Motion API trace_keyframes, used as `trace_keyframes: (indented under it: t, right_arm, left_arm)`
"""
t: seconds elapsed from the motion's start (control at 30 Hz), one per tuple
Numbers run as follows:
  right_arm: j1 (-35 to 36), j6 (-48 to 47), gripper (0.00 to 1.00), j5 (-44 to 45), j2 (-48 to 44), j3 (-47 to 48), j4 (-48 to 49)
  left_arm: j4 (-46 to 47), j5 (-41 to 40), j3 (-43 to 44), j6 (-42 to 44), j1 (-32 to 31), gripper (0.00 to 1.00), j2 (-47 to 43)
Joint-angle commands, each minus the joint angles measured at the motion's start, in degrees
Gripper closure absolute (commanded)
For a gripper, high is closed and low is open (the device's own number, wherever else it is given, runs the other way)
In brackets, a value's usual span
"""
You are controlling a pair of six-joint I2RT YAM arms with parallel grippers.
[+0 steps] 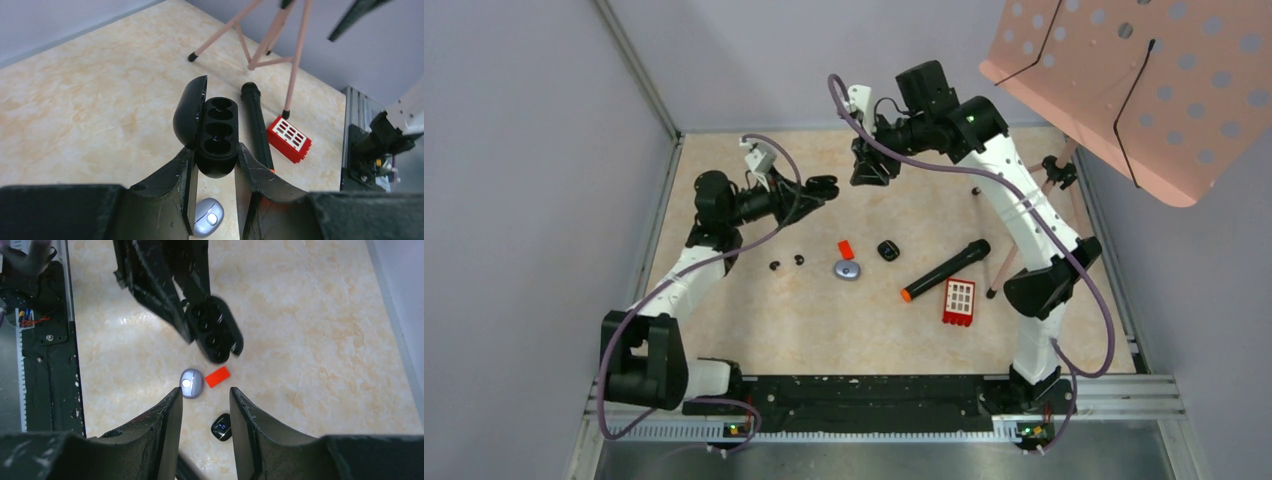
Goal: Insert the wireless bluetooth earbuds into the charging case
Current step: Open the charging case, then pick up the earbud from the center of the board.
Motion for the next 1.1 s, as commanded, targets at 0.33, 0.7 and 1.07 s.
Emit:
trace_keyframes:
  t: [0.33, 0.7, 1.07]
  right_arm:
    - [0.1, 4.7, 0.73, -1.4, 1.9, -20.1, 25.2]
    - [6.5, 41.5, 0.78, 4.4, 17.4, -21.3, 34.9]
    - [10.0, 45.8, 0.77, 9.3, 26.7, -17.7, 34.0]
  left_arm:
    - [-14.5, -15.4, -0.5, -7.3, 15.6, 1.0, -12.5]
    - [-28.5, -26.8, 2.9, -6.7, 23.2, 1.0, -17.1]
    - [-30.5, -28.1, 6.0, -7.0, 24.8, 1.0, -16.9]
